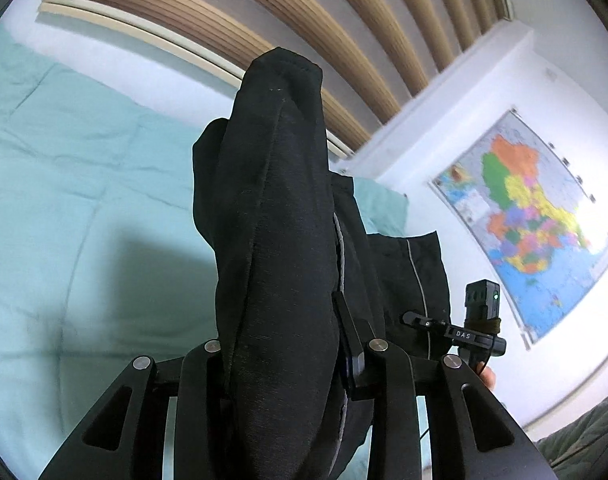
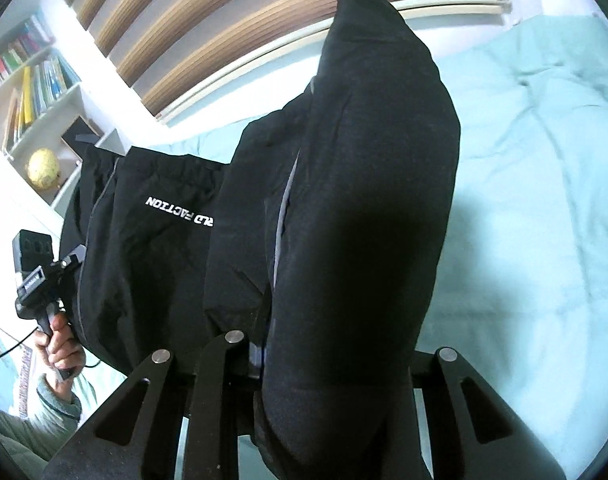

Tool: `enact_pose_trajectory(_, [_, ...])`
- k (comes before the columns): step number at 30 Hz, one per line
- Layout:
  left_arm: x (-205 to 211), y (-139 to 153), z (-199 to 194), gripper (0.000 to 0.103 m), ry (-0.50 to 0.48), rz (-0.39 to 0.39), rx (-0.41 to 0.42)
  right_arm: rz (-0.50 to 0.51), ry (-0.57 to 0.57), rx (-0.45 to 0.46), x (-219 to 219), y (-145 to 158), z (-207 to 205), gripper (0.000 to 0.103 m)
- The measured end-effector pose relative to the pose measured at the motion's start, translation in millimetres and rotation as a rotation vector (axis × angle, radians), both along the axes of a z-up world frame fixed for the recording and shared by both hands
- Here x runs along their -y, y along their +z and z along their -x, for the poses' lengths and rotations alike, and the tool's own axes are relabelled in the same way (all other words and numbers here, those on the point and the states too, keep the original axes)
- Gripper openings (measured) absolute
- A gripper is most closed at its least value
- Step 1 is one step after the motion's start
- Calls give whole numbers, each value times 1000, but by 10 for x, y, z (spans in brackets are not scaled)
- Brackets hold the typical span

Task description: Fold large clothes

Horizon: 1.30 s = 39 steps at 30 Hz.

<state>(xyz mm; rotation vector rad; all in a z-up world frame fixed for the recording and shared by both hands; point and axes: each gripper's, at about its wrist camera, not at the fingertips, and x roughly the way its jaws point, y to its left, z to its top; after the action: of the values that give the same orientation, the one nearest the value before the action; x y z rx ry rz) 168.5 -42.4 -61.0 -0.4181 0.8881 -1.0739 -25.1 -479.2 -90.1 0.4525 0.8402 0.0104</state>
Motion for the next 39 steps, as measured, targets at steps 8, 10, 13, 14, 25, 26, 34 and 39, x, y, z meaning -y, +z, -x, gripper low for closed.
enact_pose_trajectory(8, [-141,-349,589,34,-38,-32,-100,2,-51,-101,-71,-138,835,28])
enact_pose_trajectory(10, [-113,-609,596,34,-32,-58,-162,-8,-54,-148,-36,-320,918,28])
enact_pose_trajectory(13, [-89,-1092,591,35,-28,-114,-285,-61,-73,-250,67,-705,926,28])
enact_pose_trajectory(14, [-84,-1280,582,37,-29,-143,-336,-93,-89,-294,127,-888,929,30])
enact_pose_trajectory(25, [-907,-2321,344,51,264,-158,-646,-294,-359,-387,793,-1574,1207,52])
enact_pose_trajectory(26, [-953,-2289,344,51,277,-156,-647,-285,-357,-388,800,-1527,1284,54])
enact_pose_trajectory(34, [-1162,-1501,523,51,337,-300,-401,-104,-409,-370,858,-1008,1742,60])
enact_pose_trajectory(39, [-548,-1164,972,51,191,-429,-218,-1,-381,-276,331,-646,1772,87])
